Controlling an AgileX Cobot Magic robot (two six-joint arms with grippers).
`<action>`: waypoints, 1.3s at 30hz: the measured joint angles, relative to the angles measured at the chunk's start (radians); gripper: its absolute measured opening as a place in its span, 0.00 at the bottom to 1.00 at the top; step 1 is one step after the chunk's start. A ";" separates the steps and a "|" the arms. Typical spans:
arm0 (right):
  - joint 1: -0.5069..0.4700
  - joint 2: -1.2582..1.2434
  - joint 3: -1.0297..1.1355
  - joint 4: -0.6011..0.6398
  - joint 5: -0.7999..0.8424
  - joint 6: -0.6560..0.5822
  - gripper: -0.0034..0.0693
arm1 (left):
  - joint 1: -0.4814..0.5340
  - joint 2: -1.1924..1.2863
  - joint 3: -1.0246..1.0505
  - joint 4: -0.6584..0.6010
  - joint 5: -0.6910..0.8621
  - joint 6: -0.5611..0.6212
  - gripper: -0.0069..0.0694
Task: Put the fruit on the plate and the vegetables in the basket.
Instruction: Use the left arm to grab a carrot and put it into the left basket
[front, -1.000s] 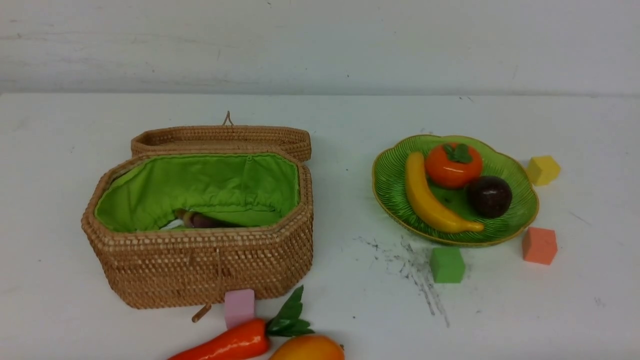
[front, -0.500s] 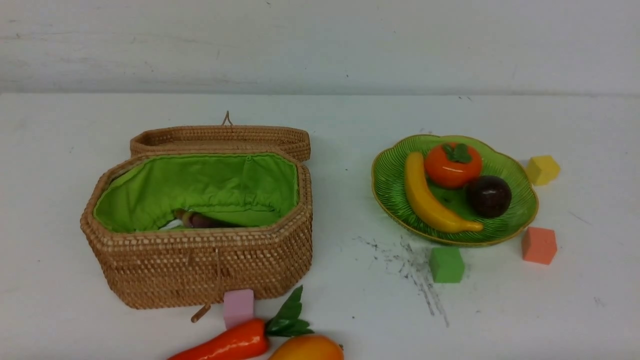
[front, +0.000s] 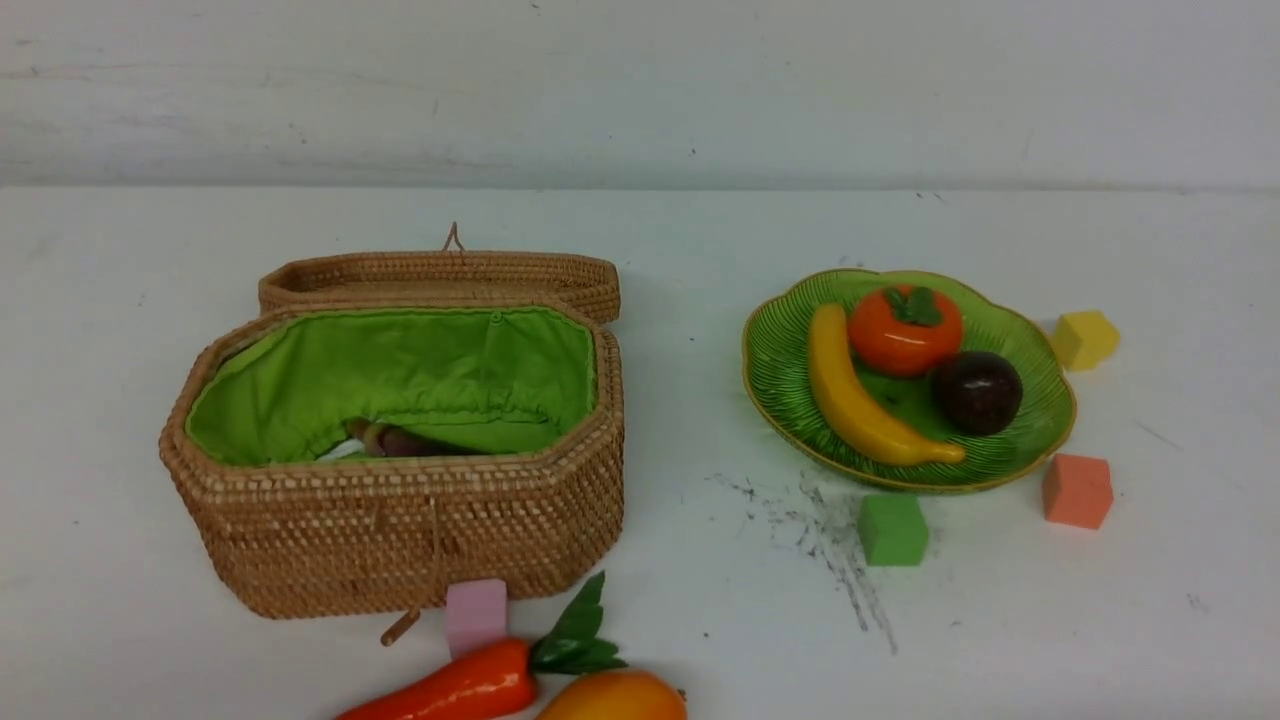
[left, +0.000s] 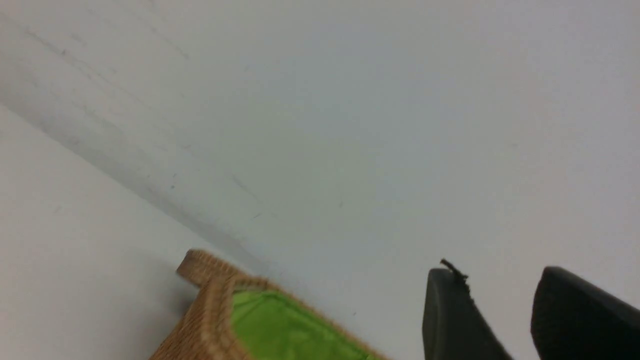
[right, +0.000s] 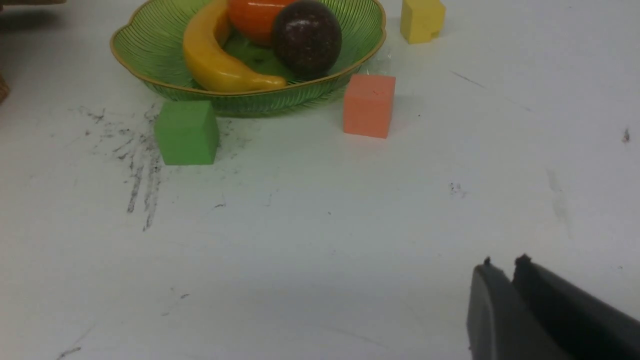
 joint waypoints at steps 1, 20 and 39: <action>0.000 0.000 0.000 0.000 0.000 0.000 0.15 | 0.000 0.000 -0.020 0.000 0.001 -0.001 0.40; 0.000 0.000 0.000 0.000 0.000 -0.001 0.16 | 0.000 0.454 -0.591 0.222 0.916 0.213 0.40; 0.000 0.000 0.000 0.000 0.000 -0.001 0.19 | 0.000 1.026 -0.592 -0.141 0.962 0.546 0.40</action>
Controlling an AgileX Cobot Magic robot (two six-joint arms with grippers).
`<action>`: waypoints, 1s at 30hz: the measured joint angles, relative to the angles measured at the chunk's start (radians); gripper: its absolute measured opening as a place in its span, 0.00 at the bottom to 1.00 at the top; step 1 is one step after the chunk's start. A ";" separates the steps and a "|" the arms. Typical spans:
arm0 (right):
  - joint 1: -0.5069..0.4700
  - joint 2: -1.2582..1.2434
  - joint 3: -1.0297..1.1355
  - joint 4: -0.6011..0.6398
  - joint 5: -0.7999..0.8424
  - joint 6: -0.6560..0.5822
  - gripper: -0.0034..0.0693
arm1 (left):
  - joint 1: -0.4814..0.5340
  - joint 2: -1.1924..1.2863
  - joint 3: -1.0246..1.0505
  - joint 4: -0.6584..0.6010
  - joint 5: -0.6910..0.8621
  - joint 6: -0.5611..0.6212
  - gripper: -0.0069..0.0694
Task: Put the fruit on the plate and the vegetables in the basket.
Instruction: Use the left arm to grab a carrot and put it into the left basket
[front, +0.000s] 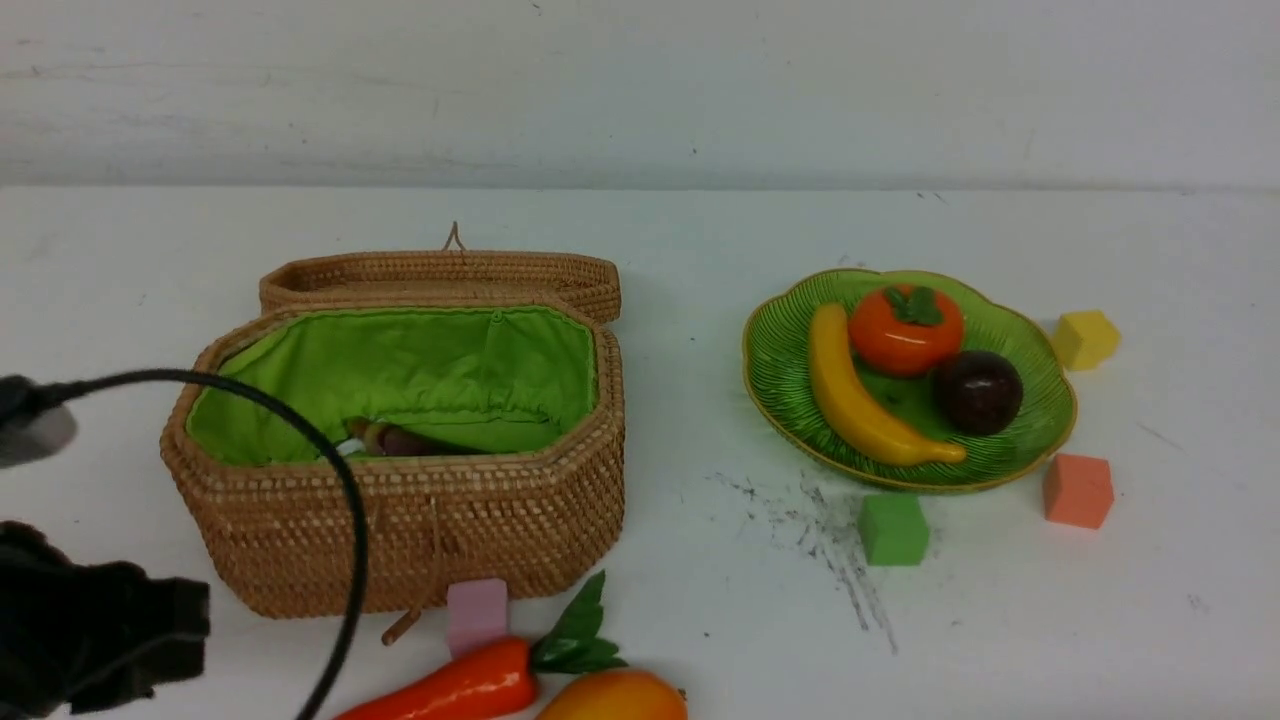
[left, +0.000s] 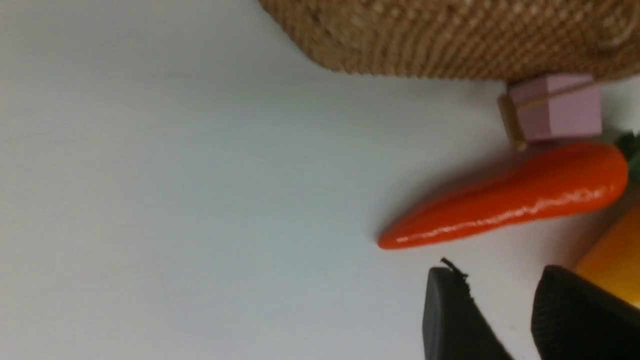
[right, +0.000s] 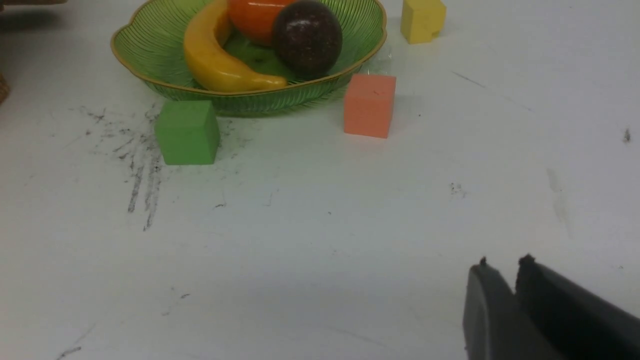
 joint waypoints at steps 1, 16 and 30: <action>0.000 0.000 0.000 0.000 0.000 0.000 0.19 | 0.000 0.015 0.000 -0.032 0.003 0.071 0.40; 0.000 0.000 0.000 0.000 0.000 0.000 0.21 | -0.066 0.191 -0.070 -0.189 0.123 0.634 0.48; 0.000 0.000 0.000 0.001 0.000 0.000 0.24 | -0.374 0.453 -0.198 0.291 -0.096 0.618 0.59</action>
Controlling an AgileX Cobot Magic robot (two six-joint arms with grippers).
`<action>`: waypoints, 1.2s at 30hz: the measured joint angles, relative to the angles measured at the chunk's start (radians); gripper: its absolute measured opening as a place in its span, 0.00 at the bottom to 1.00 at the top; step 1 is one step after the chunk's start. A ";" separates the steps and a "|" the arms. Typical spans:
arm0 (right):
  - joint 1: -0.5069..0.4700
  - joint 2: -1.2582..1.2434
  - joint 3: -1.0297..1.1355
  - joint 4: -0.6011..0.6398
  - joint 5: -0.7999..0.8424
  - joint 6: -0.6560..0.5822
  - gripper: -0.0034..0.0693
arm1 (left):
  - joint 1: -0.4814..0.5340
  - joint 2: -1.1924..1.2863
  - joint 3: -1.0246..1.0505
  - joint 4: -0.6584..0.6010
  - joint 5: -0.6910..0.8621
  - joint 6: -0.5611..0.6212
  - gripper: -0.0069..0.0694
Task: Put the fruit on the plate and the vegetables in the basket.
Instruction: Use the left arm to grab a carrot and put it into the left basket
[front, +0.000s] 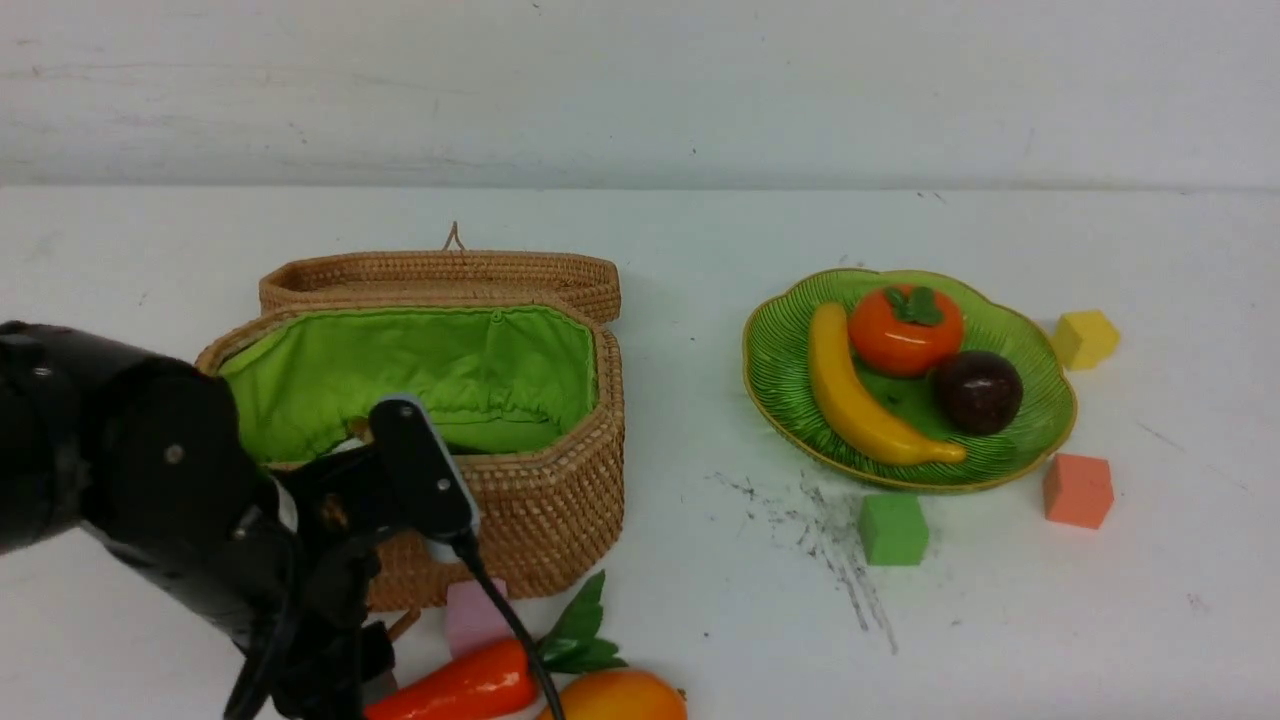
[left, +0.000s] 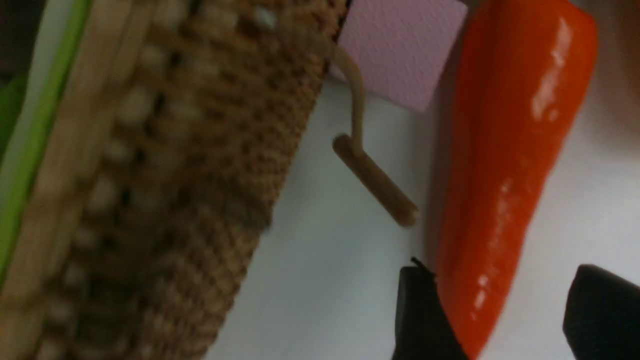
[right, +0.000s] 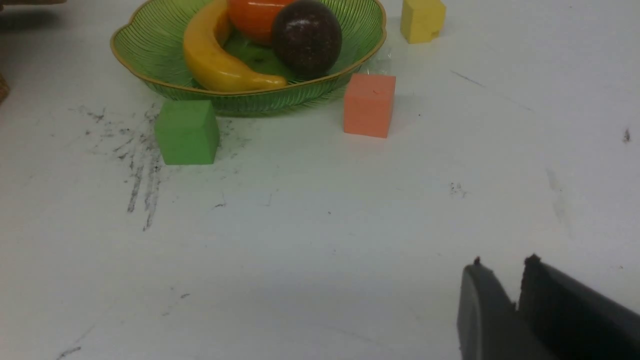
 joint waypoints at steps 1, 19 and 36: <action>0.000 0.000 0.000 0.000 0.000 0.000 0.24 | -0.003 0.022 0.000 0.000 -0.023 0.000 0.59; 0.000 0.000 0.000 0.000 0.000 0.000 0.27 | -0.004 0.191 -0.007 -0.090 -0.051 0.009 0.51; 0.000 0.000 0.000 0.000 0.000 0.000 0.30 | -0.004 -0.021 -0.007 -0.098 0.153 0.049 0.45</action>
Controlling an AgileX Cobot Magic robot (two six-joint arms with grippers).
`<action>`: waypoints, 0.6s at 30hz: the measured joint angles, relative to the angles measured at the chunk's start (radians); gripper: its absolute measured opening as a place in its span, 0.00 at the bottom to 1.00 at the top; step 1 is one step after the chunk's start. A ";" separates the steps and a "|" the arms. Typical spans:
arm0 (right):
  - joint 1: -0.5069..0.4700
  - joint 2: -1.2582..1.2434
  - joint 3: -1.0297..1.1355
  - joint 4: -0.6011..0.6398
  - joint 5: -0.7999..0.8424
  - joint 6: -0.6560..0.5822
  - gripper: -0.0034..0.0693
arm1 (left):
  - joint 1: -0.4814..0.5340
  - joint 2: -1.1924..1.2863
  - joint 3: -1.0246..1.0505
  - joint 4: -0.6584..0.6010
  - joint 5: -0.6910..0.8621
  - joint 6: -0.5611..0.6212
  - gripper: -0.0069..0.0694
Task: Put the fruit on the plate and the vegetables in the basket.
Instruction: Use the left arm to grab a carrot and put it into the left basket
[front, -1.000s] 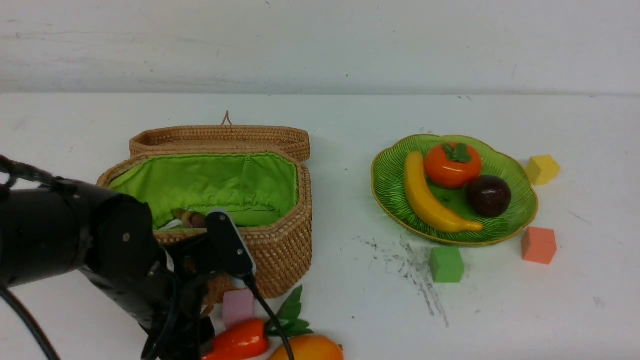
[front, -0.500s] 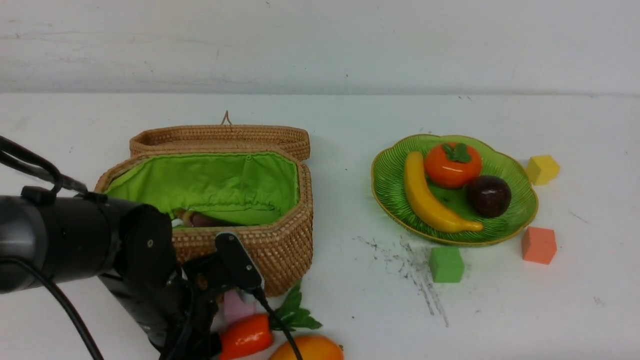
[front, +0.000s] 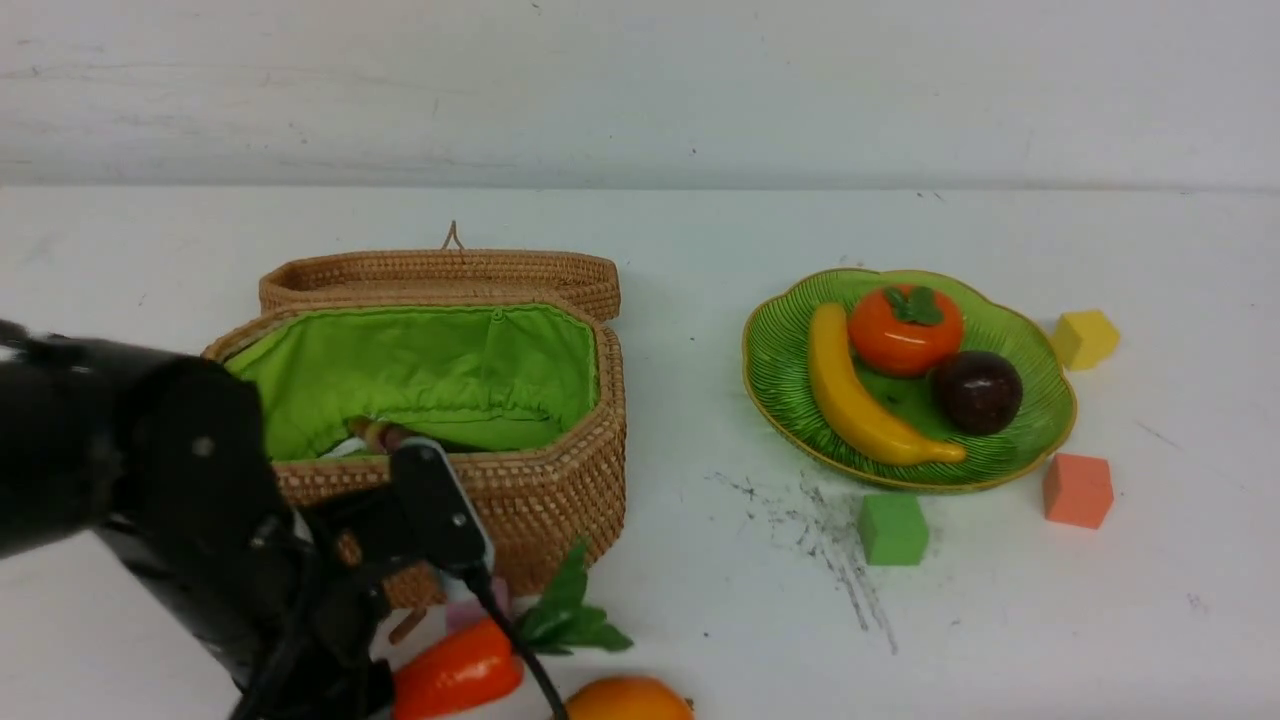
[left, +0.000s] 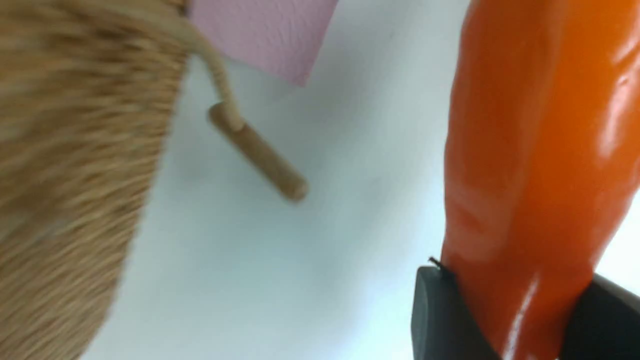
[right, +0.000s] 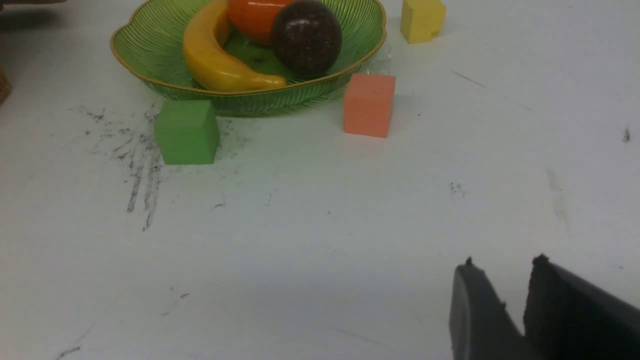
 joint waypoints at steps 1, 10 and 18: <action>0.000 0.000 0.000 0.000 0.000 0.000 0.30 | 0.000 -0.054 0.000 0.016 0.005 0.001 0.45; 0.000 0.000 0.000 0.000 0.000 0.000 0.32 | 0.010 -0.208 -0.202 0.271 0.011 0.001 0.45; 0.000 0.000 0.000 0.000 0.000 0.000 0.34 | 0.087 0.103 -0.432 0.557 -0.088 0.003 0.45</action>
